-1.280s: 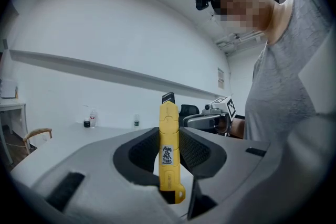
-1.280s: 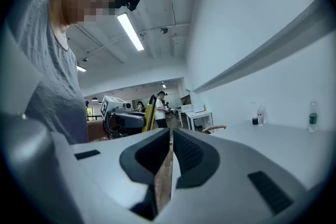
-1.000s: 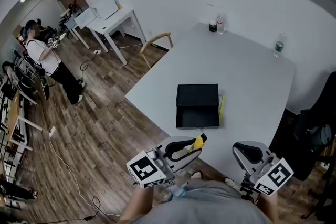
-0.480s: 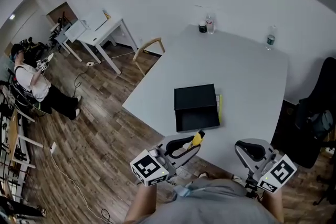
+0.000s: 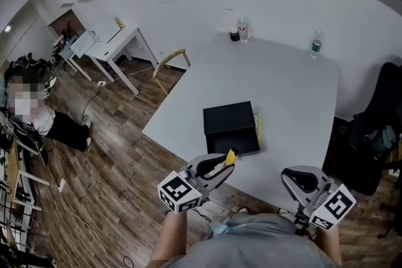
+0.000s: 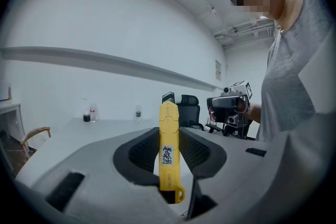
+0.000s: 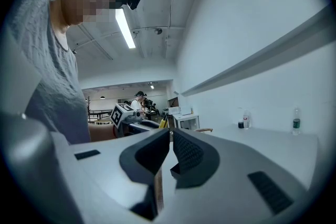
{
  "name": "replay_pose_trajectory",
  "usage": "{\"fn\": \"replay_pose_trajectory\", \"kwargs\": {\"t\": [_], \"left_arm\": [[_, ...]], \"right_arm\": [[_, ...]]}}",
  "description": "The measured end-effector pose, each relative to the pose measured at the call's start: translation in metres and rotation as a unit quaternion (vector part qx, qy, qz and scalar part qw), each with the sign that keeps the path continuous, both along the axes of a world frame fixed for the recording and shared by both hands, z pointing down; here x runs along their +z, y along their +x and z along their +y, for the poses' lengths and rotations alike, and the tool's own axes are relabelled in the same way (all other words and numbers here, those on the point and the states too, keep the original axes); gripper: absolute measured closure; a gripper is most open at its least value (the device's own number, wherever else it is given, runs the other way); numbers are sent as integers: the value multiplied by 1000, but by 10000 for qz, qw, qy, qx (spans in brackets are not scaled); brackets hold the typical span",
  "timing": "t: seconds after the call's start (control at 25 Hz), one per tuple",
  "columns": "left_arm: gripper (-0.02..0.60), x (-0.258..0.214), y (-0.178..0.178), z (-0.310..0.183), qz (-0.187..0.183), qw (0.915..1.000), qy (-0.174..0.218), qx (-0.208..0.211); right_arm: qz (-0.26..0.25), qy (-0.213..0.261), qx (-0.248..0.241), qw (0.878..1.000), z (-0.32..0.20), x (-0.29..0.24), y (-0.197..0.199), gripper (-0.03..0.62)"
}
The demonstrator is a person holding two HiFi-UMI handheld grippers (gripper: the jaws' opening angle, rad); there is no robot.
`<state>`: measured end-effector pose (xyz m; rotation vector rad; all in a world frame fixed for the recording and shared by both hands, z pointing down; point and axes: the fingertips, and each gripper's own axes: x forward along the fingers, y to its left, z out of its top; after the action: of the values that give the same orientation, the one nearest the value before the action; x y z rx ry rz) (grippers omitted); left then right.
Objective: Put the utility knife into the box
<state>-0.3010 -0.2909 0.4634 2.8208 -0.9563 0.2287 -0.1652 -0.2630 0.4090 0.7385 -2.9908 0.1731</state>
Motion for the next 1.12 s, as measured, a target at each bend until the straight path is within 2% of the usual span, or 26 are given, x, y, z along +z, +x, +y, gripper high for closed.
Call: {"fn": "replay_pose_trajectory", "kwargs": {"t": [0.8, 1.12], "left_arm": [[457, 28, -10, -35, -261, 9993, -255, -2], [457, 47, -16, -55, -580, 9977, -360, 5]], "right_arm": [[115, 16, -23, 9999, -3, -3, 0, 560], [114, -1, 34, 9999, -11, 0, 0, 560]]}}
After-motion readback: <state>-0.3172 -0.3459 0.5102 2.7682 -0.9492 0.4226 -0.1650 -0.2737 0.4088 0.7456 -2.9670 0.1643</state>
